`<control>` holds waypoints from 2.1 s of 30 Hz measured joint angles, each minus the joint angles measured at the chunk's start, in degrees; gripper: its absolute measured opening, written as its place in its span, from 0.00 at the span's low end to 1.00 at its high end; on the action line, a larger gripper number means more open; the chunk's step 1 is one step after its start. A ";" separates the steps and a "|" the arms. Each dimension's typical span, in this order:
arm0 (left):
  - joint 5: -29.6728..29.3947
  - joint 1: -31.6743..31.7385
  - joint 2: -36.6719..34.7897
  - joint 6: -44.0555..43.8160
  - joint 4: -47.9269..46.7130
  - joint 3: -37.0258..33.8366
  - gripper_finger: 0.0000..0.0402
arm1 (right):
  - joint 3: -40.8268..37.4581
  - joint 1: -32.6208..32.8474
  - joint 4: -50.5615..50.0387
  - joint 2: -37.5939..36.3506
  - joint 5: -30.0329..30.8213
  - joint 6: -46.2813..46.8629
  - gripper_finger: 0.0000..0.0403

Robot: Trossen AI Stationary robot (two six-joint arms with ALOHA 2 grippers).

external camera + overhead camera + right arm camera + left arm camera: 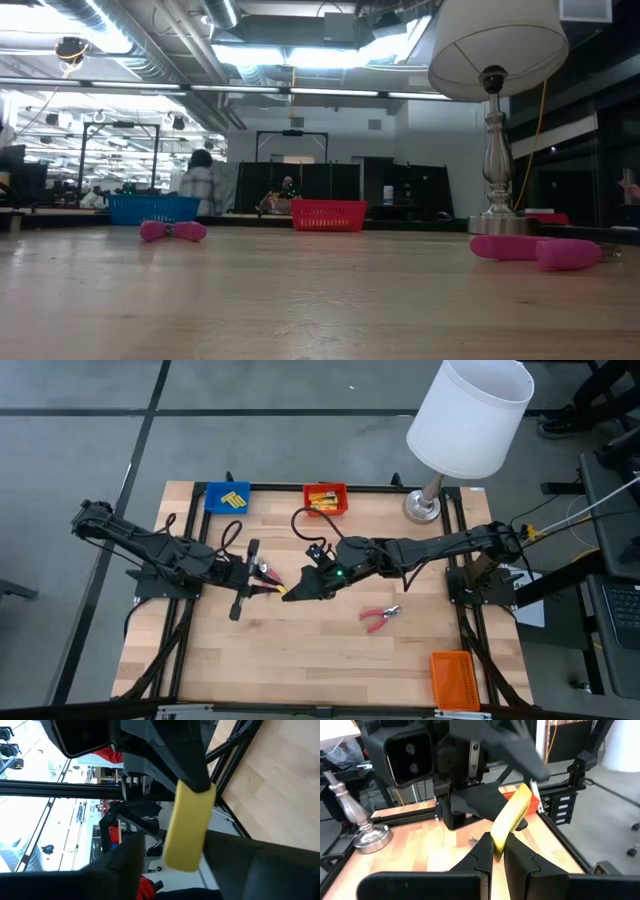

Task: Pick & Place School Supplies
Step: Put the yellow eraser into the blue bin

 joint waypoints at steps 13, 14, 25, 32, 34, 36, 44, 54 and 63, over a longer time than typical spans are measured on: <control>-29.55 -1.67 -8.26 -20.84 -24.33 -0.23 0.05 | 0.13 0.17 -13.10 -0.74 3.14 -4.97 0.77; -33.26 -0.60 -8.53 -28.06 -28.52 -0.24 0.05 | 0.13 0.34 -15.75 -1.08 3.41 -5.23 0.77; -42.39 14.64 -9.39 -92.62 -41.99 -9.90 0.05 | 0.13 0.57 -24.69 -4.19 8.16 -9.60 0.77; -39.49 25.46 -12.54 -106.78 -31.17 -20.84 0.05 | 0.11 1.06 -27.15 -6.33 9.42 -12.49 0.77; -35.29 29.63 -13.76 -105.23 -27.08 -23.45 0.05 | 0.13 1.35 -26.94 -7.03 9.96 -12.85 0.77; -30.59 34.35 -14.59 -101.68 -22.32 -25.81 0.05 | 0.13 1.80 -27.87 -7.67 10.77 -13.28 0.77; -14.72 54.95 -14.47 -85.25 -10.21 -28.40 0.05 | 0.11 3.82 -33.76 -12.07 16.90 -14.69 0.77; -3.72 71.84 -9.57 -75.77 -7.32 -28.39 0.05 | 0.11 6.43 -38.46 -15.02 21.92 -14.22 0.77; 0.10 76.62 -2.70 -71.50 1.41 -28.39 0.06 | 0.11 7.17 -38.60 -15.71 23.43 -13.96 0.77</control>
